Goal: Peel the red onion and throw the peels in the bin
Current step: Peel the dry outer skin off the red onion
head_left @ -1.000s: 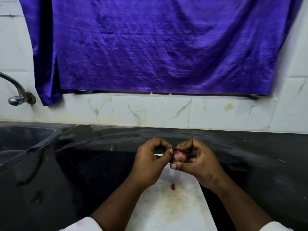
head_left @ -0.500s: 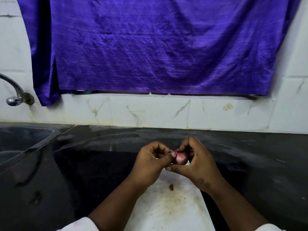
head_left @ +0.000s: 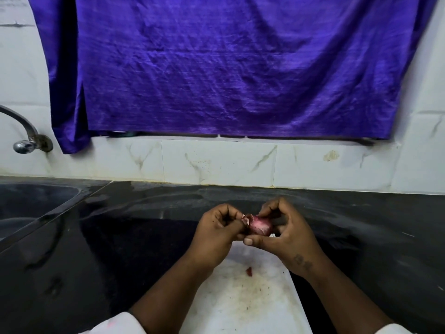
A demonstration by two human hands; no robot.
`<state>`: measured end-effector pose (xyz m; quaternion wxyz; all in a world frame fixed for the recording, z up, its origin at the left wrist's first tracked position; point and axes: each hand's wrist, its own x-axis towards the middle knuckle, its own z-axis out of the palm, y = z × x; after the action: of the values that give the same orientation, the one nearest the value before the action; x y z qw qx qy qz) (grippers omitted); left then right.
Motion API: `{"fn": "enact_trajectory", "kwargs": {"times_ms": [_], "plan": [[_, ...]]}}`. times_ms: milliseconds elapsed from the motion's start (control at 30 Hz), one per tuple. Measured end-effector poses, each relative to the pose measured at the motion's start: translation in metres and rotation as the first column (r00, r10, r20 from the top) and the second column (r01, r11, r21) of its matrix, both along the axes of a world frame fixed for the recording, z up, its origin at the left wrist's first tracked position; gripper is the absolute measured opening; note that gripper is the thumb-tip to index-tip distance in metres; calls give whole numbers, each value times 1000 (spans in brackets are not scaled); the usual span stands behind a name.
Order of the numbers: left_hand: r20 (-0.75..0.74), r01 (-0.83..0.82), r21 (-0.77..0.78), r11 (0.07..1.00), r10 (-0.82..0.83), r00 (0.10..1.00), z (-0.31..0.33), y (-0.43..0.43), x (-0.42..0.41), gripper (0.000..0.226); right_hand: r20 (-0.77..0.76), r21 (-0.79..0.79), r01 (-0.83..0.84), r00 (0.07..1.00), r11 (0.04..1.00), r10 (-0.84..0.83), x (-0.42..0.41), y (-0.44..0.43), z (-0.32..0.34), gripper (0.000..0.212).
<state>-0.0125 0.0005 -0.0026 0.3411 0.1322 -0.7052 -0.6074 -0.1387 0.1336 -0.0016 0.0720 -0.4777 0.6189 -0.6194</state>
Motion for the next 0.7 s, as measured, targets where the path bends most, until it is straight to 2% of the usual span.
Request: {"fn": "enact_trajectory", "kwargs": {"times_ms": [167,267,367,467,700], "plan": [[18,48,80,996,-50,999,4,-4,3,12,159,-64,-115,979,991,124,-4,1,3,46],[18,101,112,989,-103,995,7,-4,5,17,214,-84,-138,965,987,153,-5,1,3,46],[-14,144,89,986,-143,990,7,-1,7,3,247,-101,-164,951,981,184,-4,2,4,45],[-26,134,19,991,-133,991,5,-1,6,21,268,-108,-182,941,977,205,-4,5,6,36],[-70,79,-52,996,-83,994,4,-3,4,11,263,-42,-169,949,985,174,-5,2,2,55]]}}
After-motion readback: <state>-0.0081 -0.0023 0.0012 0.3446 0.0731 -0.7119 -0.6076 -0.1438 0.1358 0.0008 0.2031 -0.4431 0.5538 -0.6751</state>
